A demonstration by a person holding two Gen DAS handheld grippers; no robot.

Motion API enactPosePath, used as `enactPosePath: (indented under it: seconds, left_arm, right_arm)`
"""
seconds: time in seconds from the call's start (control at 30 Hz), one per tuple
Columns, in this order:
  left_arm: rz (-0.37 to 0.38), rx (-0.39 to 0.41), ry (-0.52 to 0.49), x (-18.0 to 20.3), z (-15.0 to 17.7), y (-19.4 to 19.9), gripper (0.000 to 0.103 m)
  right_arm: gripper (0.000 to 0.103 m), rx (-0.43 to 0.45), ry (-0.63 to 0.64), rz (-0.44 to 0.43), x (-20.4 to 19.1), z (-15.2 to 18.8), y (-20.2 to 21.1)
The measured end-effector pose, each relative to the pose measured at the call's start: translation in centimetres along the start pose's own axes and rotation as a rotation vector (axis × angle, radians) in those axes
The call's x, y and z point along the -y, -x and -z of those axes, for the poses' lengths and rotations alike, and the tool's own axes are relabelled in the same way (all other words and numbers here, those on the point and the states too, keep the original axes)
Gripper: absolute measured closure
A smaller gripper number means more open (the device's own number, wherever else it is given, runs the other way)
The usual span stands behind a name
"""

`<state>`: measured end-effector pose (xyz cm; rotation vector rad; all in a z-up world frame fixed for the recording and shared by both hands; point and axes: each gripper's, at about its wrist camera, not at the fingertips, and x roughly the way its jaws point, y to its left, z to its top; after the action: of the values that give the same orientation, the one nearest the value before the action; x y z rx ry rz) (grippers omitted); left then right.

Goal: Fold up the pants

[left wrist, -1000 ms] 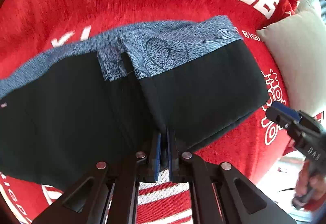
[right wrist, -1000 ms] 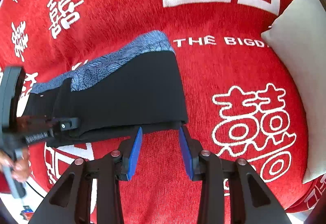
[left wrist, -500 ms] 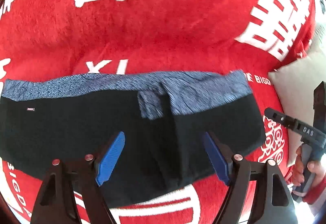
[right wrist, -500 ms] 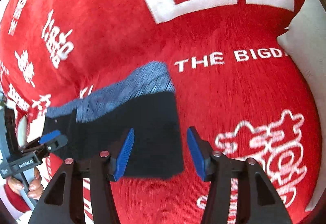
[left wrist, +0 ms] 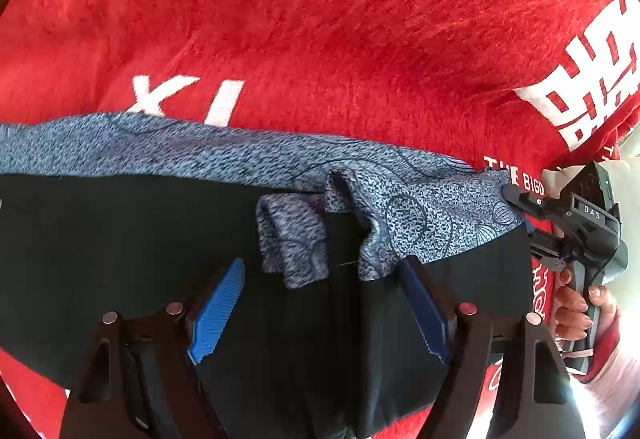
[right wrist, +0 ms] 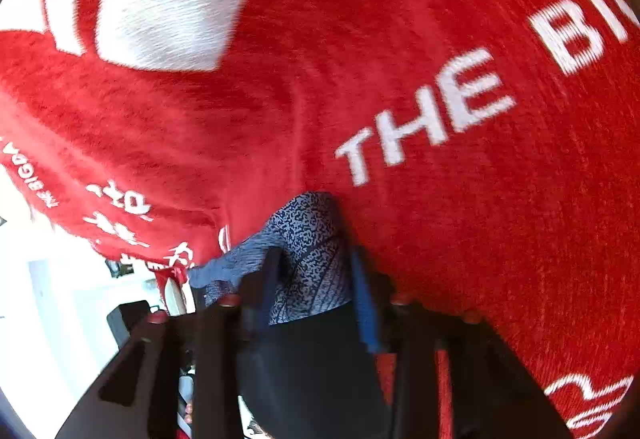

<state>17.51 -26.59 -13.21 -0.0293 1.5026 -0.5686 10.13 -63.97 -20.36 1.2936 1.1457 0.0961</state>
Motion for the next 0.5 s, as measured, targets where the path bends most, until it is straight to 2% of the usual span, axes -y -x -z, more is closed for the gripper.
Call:
enactPosePath:
  seconds: [0.1,0.17,0.3,0.43,0.5]
  left_arm:
    - [-0.012,0.013,-0.036,1.1,-0.3,-0.4,0.023]
    - [-0.047,0.017,-0.071,1.7,-0.5,-0.9,0.023]
    - [-0.101,0.039,-0.093,2.4,-0.2,-0.2,0.023]
    - [-0.120,0.093,-0.110,2.2,0.7,2.5,0.023]
    - [-0.123,0.112,-0.121,2.1,1.1,3.5,0.023]
  right_arm:
    - [0.081,0.033,0.012,-0.051,0.0,1.0,1.5]
    - [0.081,0.056,0.002,-0.039,0.3,1.6,2.2]
    - [0.068,0.081,0.008,0.089,-0.2,2.0,1.9]
    - [0.066,0.155,0.161,0.221,-4.3,4.4,3.2]
    - [0.066,0.161,0.226,0.263,-6.2,5.9,3.0]
